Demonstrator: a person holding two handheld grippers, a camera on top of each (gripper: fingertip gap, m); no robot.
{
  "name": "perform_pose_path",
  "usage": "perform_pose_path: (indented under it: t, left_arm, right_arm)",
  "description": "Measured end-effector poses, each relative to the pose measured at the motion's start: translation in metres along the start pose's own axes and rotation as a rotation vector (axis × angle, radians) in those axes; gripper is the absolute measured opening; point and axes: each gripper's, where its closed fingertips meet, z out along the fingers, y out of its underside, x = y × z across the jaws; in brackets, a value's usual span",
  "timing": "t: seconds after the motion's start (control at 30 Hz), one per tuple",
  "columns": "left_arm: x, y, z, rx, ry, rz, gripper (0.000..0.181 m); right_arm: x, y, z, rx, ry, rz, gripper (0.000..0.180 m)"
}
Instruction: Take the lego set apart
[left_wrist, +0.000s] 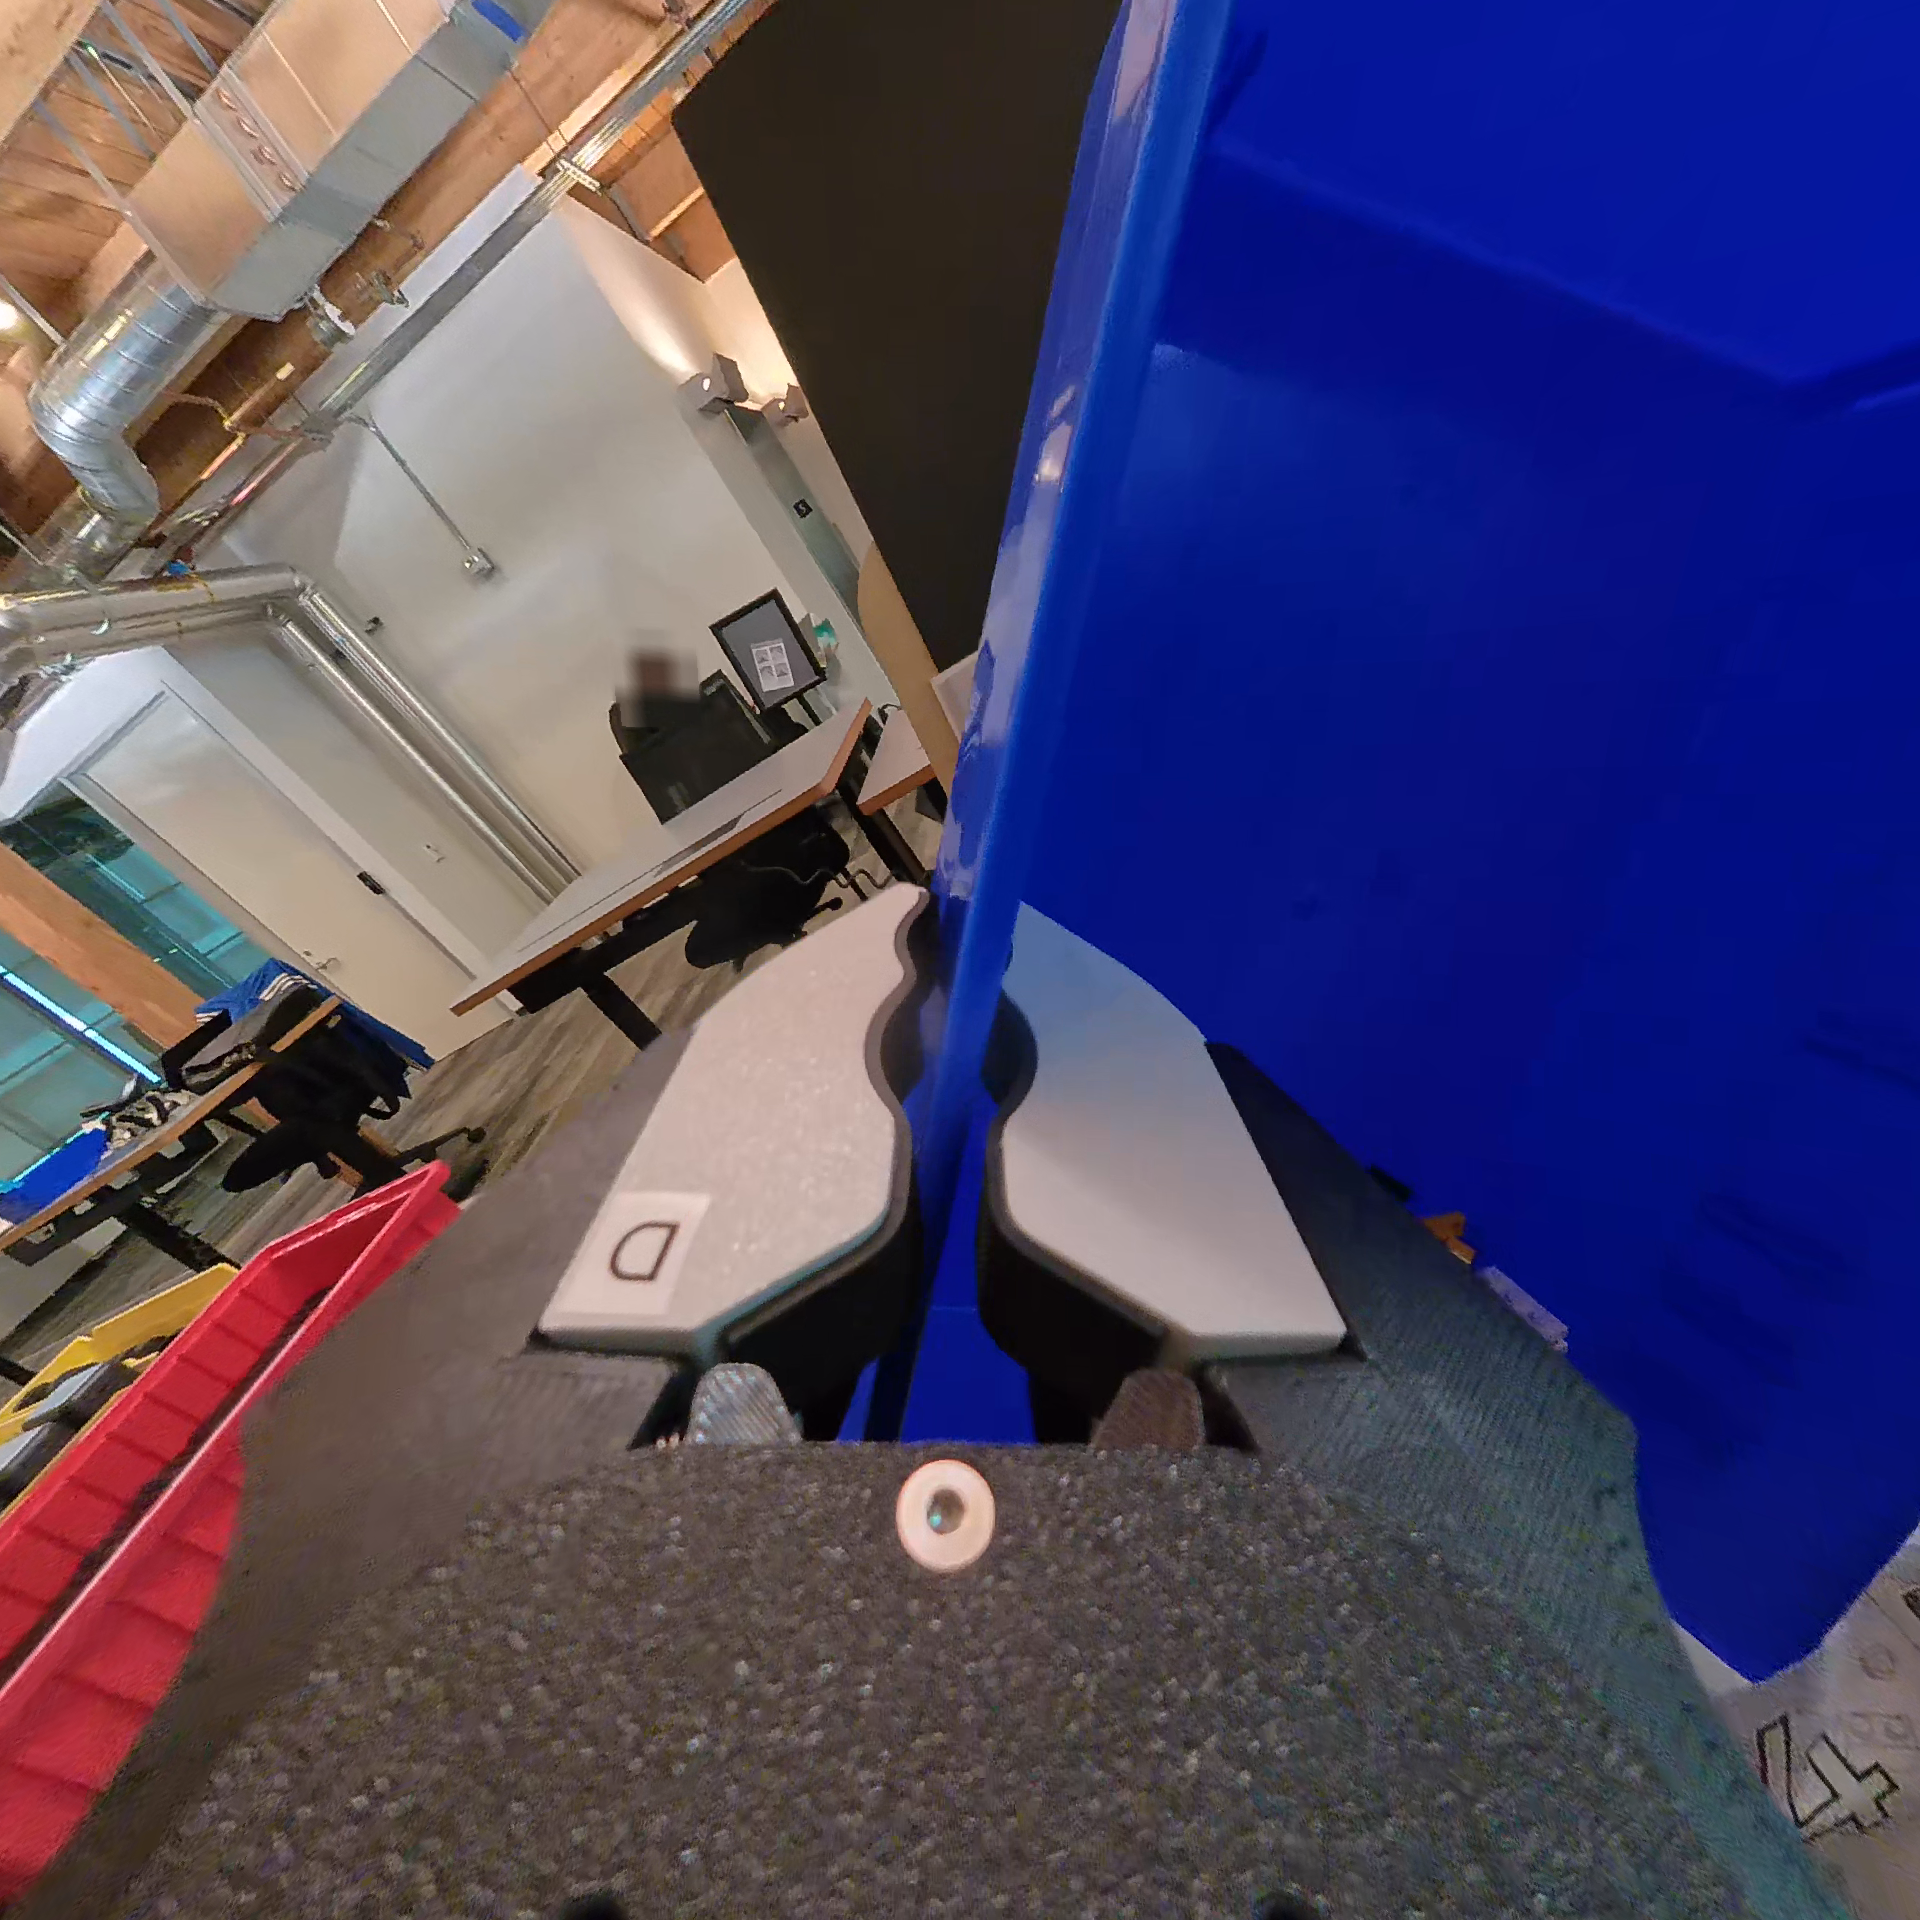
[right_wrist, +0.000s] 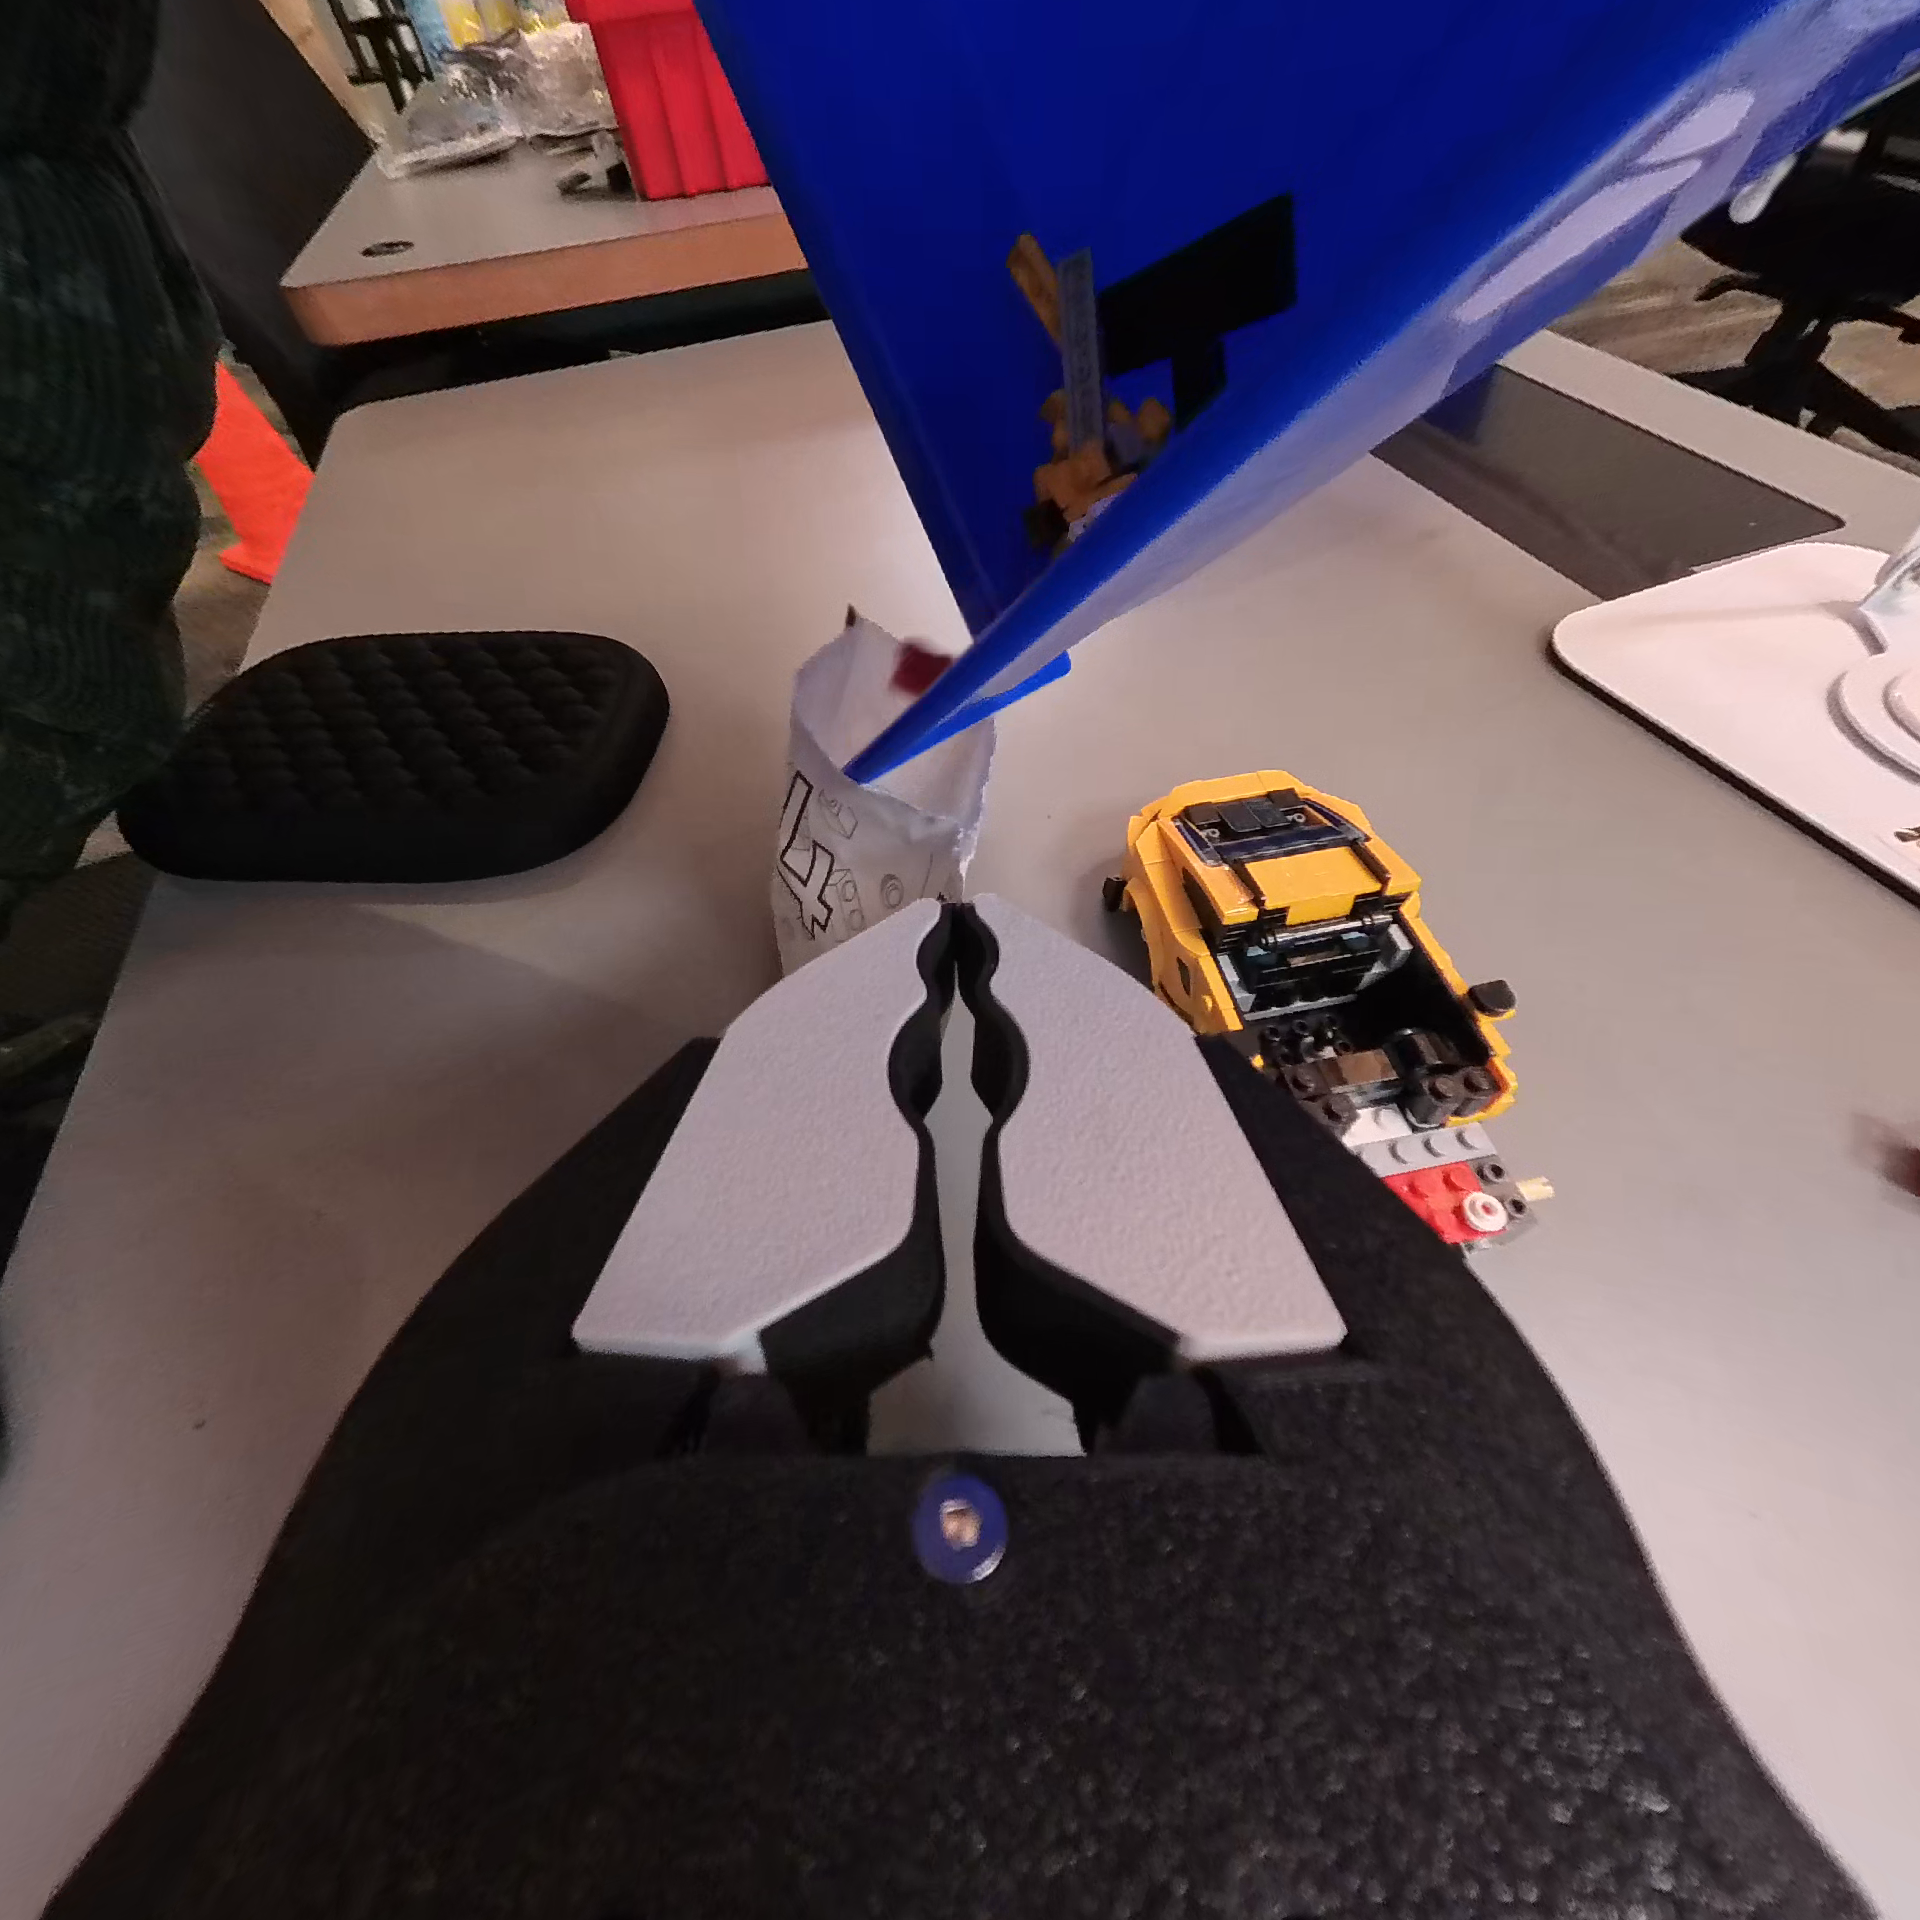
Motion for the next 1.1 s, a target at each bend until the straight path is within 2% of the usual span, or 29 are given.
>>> perform_pose_path:
  t: [0.03, 1.1]
  left_arm:
    - [0.0, -0.001, 0.0, 0.003, -0.003, 0.003, 0.006]
    - [0.018, -0.028, -0.021, 0.155, -0.06, 0.119, 0.005]
  right_arm:
    - [0.0, 0.0, 0.0, 0.002, 0.002, 0.001, 0.0]
    - [0.011, 0.0, -0.002, 0.052, 0.034, 0.102, 0.0]
